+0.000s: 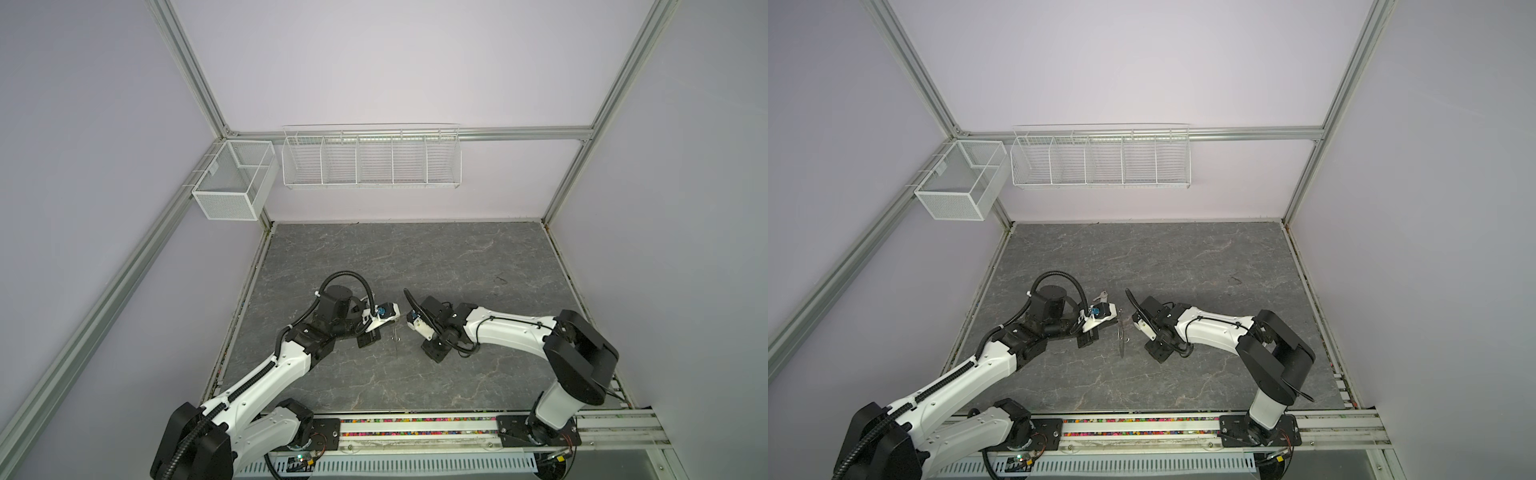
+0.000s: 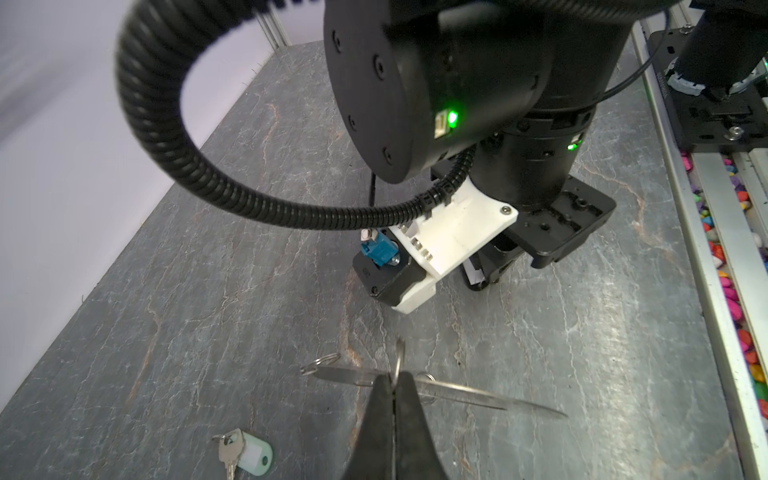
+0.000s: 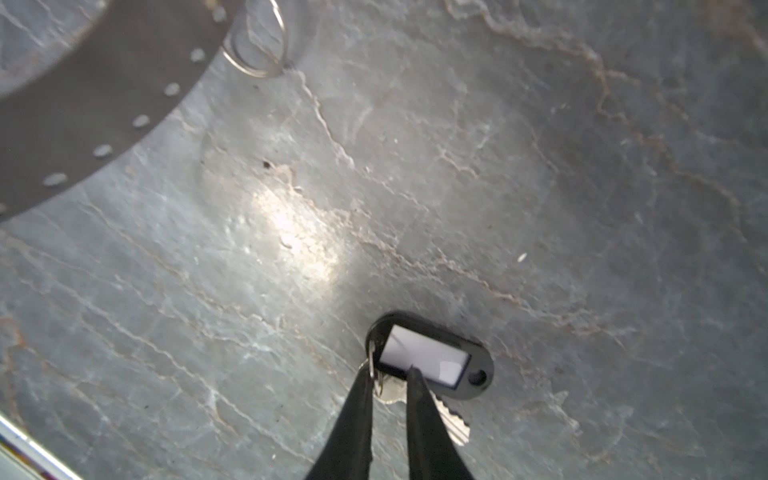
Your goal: Put the keys on the keyring
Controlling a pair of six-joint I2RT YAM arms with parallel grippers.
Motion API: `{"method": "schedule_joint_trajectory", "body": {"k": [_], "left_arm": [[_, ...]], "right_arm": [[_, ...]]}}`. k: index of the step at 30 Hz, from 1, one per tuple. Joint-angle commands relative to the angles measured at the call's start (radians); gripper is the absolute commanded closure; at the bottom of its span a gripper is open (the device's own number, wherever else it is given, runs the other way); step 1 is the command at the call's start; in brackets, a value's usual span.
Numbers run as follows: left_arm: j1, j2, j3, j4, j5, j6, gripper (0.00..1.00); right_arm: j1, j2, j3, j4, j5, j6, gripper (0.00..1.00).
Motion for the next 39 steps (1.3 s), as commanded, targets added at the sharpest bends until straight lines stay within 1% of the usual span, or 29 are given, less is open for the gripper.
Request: {"method": "schedule_joint_trajectory", "body": {"k": [1,14,19,22,30,35,39], "left_arm": [[0.004,0.005,0.017,0.02,0.022,0.016,1.0],[0.004,0.008,0.015,0.022,0.018,0.016,1.0],[0.004,0.008,0.015,0.023,0.014,0.018,1.0],[0.004,0.007,0.015,0.022,0.016,0.018,1.0],[0.004,0.003,0.009,0.026,0.02,0.016,1.0],[0.004,0.005,0.006,0.032,0.029,0.014,1.0],[0.004,0.005,0.006,0.031,0.043,0.014,1.0]], "right_arm": [[-0.003,0.021,0.009,-0.026,-0.011,0.001,0.81],[0.005,0.048,0.021,-0.025,-0.012,0.002,0.86],[0.01,0.042,0.02,-0.022,-0.013,-0.002,0.9],[0.013,0.016,0.015,-0.015,-0.012,-0.005,0.93],[0.013,-0.076,0.007,-0.008,-0.035,-0.044,0.93],[0.013,-0.092,-0.003,0.001,-0.051,-0.058,0.93],[0.014,-0.127,-0.021,0.027,-0.038,-0.073,0.93]]}}
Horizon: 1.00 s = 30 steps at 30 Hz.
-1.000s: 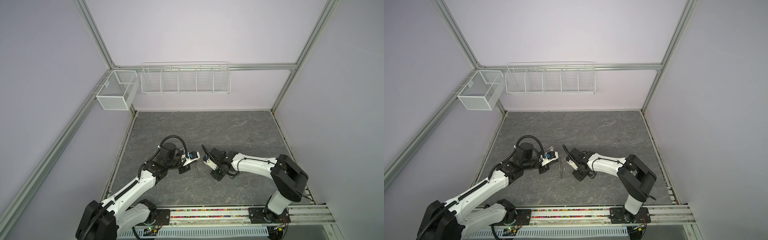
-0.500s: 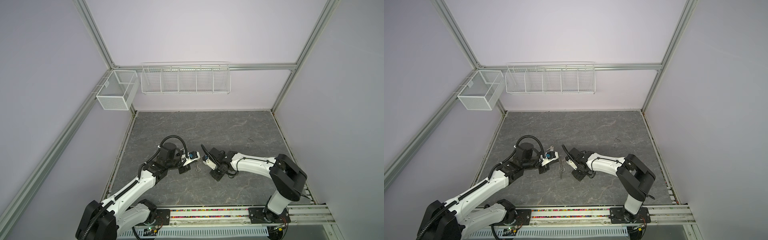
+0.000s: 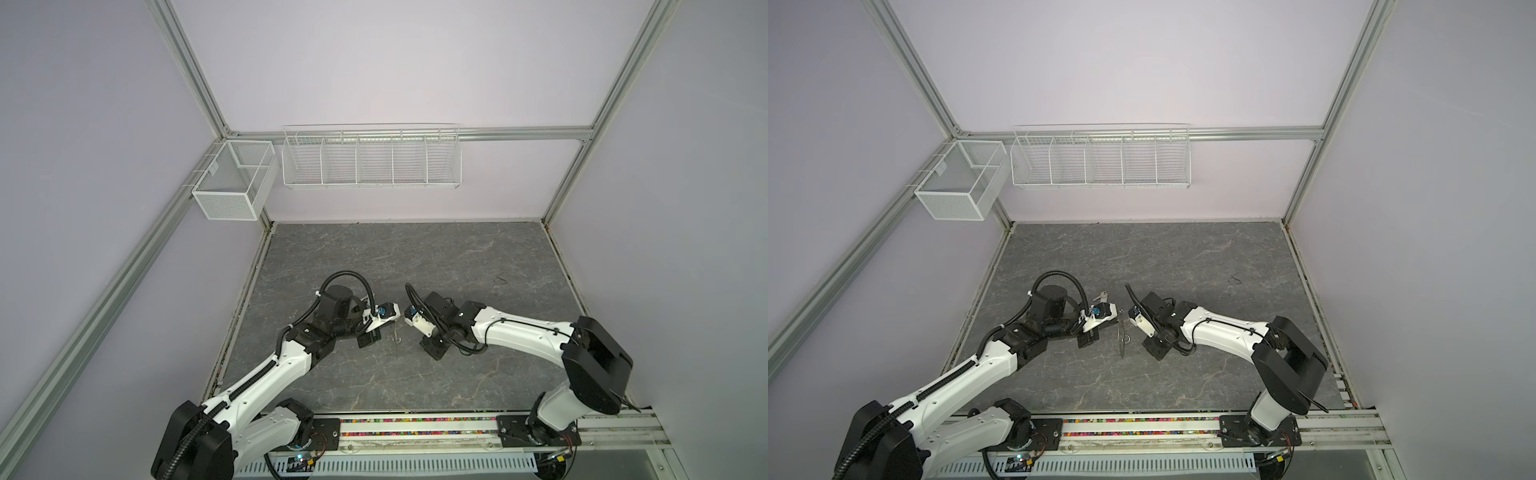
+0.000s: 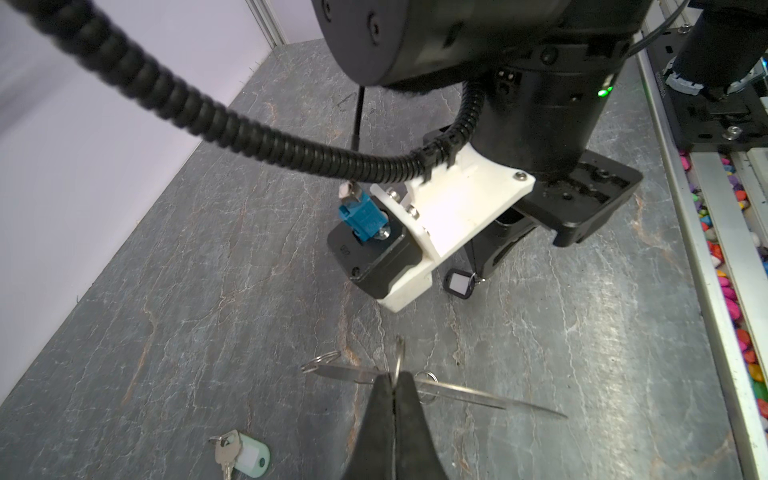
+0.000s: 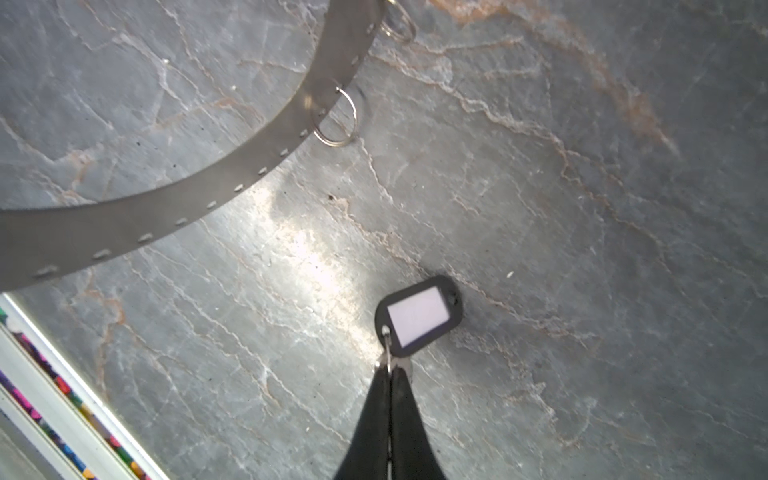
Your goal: Put the keys on the keyring
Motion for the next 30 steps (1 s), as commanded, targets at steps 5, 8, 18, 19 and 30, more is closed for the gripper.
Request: {"method": "schedule_joint_trajectory", "body": {"k": [5,8,18,19,30], "left_arm": [[0.004,0.011,0.005,0.032,0.075,0.014,1.0],[0.003,0.017,0.007,0.039,0.1,0.012,1.0],[-0.038,0.04,0.022,0.041,0.136,0.007,1.0],[-0.05,0.046,0.027,0.038,0.142,0.007,1.0],[-0.114,0.11,0.076,0.025,0.179,0.017,1.0]], "right_arm": [[0.001,-0.121,-0.061,0.073,0.006,-0.098,0.93],[-0.005,-0.167,-0.077,0.095,0.0,-0.13,0.93],[-0.036,-0.341,-0.188,0.201,-0.05,-0.288,0.93],[-0.042,-0.355,-0.194,0.211,-0.063,-0.308,0.93],[-0.07,-0.477,-0.216,0.236,-0.178,-0.549,0.93]]}}
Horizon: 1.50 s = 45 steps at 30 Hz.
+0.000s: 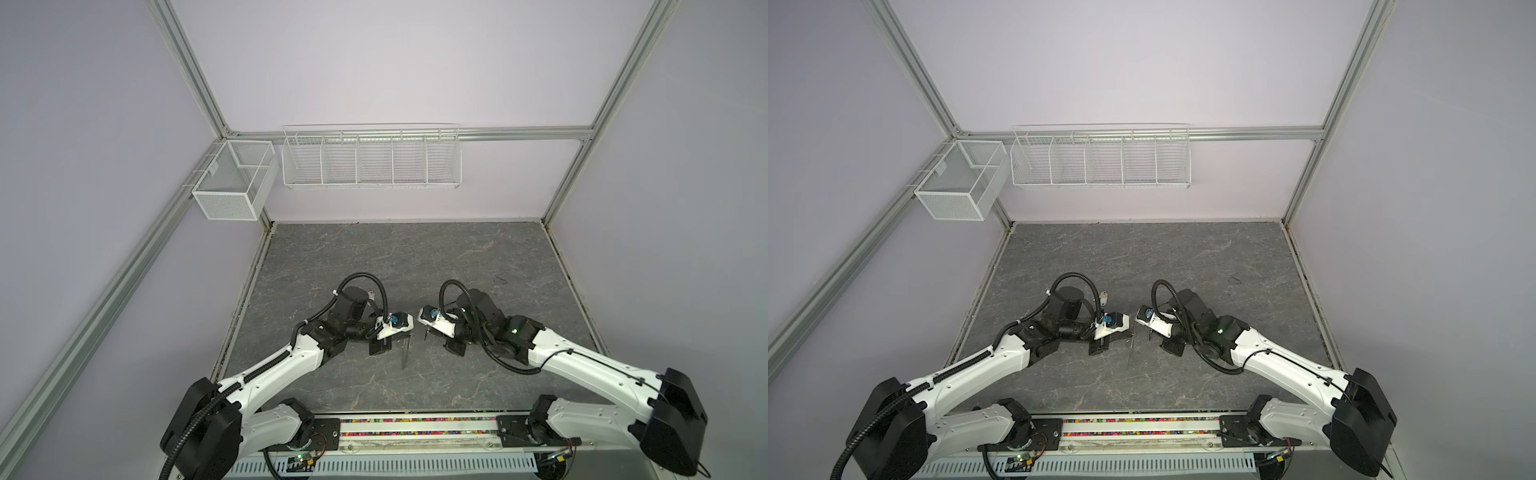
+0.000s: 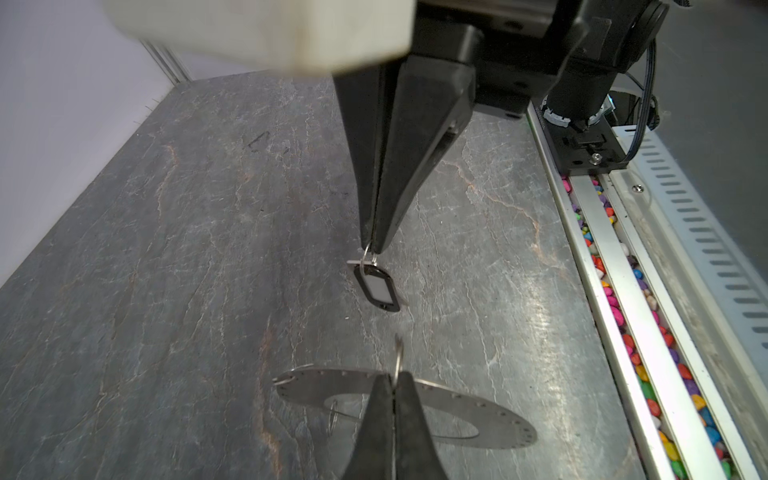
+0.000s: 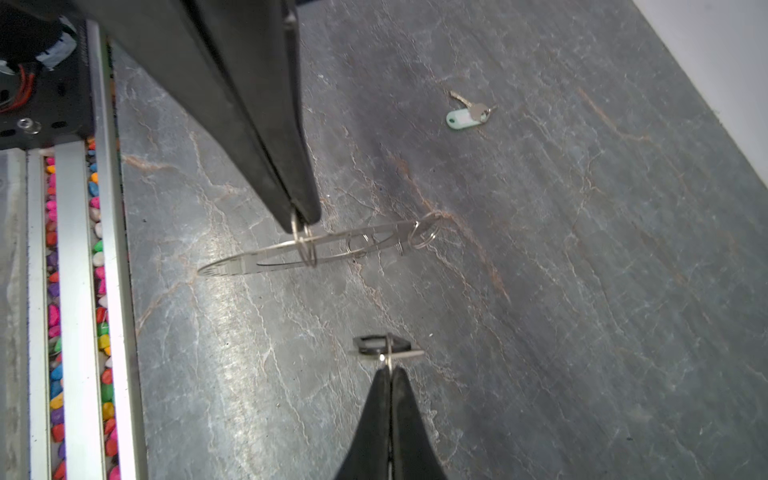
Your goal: Put the keys on the keyring
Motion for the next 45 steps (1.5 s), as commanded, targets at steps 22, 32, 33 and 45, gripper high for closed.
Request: {"method": "schedule_joint_trajectory", "body": {"k": [22,32,33,45], "left_arm": [[-0.055,0.131,0.139,-0.029,0.146,0.042,1.0],[-0.067,0.149,0.156,-0.031,0.143,0.048,1.0],[-0.067,0.152,0.158,-0.033,0.143,0.049,1.0],[-0.066,0.149,0.166,-0.06,0.14,0.054,1.0]], "right_arm": [[0.006,-0.145,-0.112,0.134,-0.077,-0.307,0.93],[0.014,-0.149,-0.111,0.125,-0.087,-0.346,0.93],[0.017,-0.151,-0.11,0.121,-0.088,-0.35,0.93],[0.027,-0.194,-0.129,0.094,-0.069,-0.42,0.93]]}}
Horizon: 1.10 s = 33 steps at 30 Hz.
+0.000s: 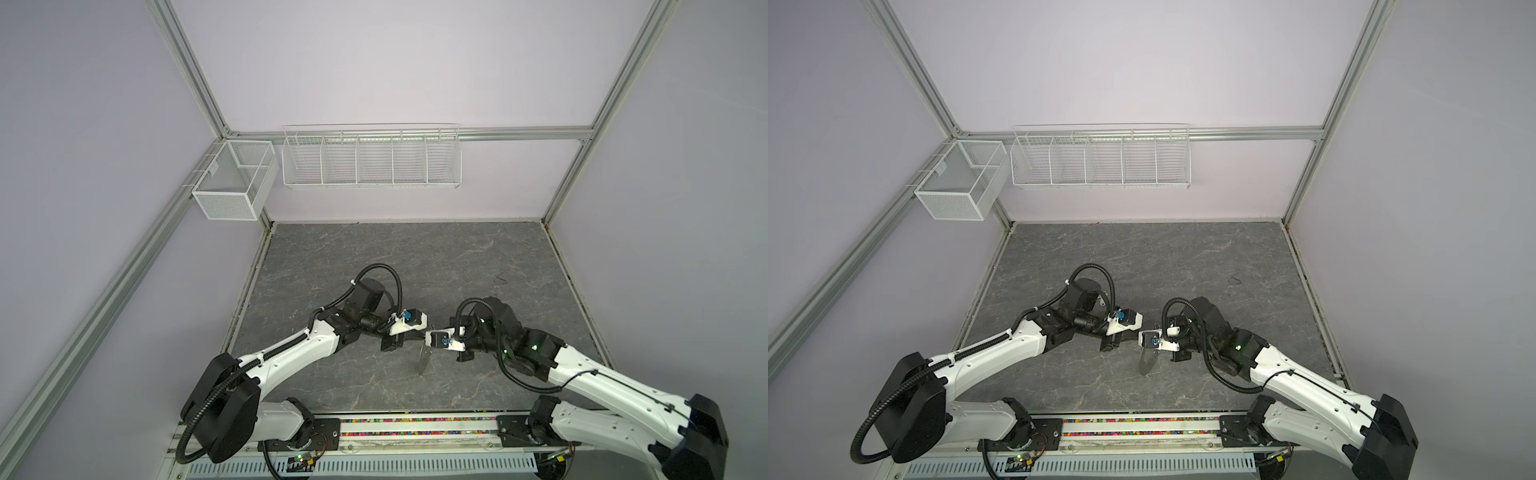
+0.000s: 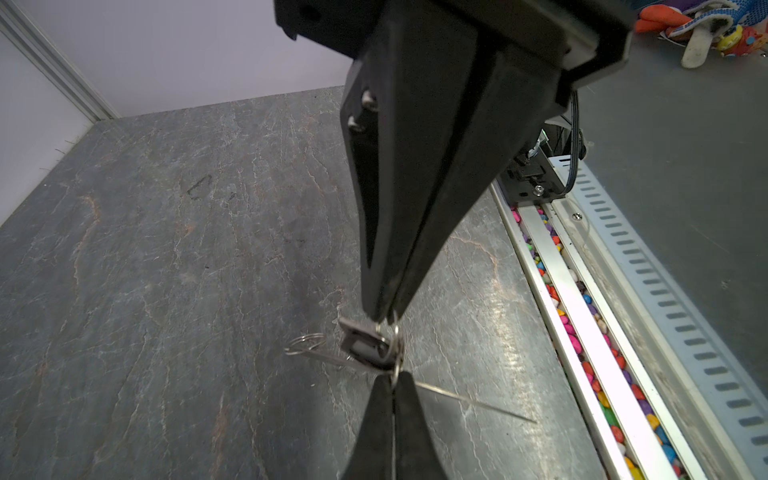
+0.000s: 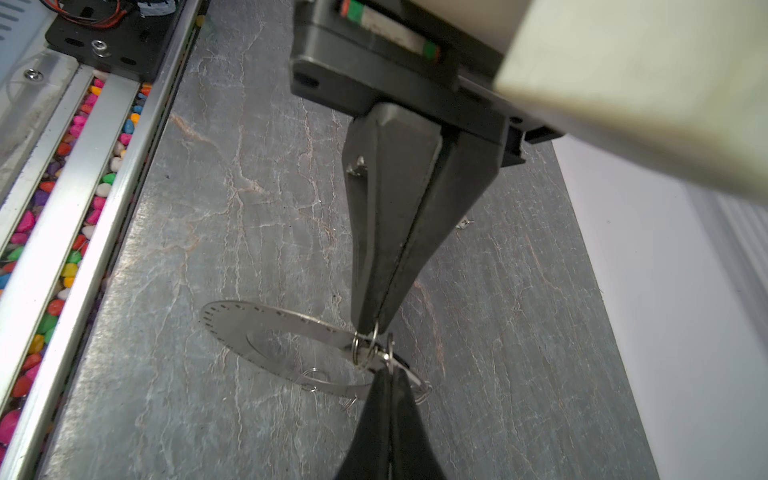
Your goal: Put the keys on the keyring
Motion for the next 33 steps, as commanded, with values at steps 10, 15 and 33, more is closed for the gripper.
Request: {"method": "schedule_joint_trajectory", "body": {"k": [10,15,33], "left_arm": [[-0.005,-0.005,0.037,-0.036,0.04,0.028,1.0],[-0.005,-0.011,0.038,-0.055,0.05,0.03,1.0],[-0.014,0.043,0.116,-0.176,0.086,0.108,1.0]], "right_arm": [[0.013,-0.027,-0.042,-0.023,0.075,-0.091,0.93],[0.012,-0.047,-0.07,0.003,0.098,-0.096,0.93],[0.017,-0.082,-0.061,-0.025,0.012,-0.123,0.93]]}}
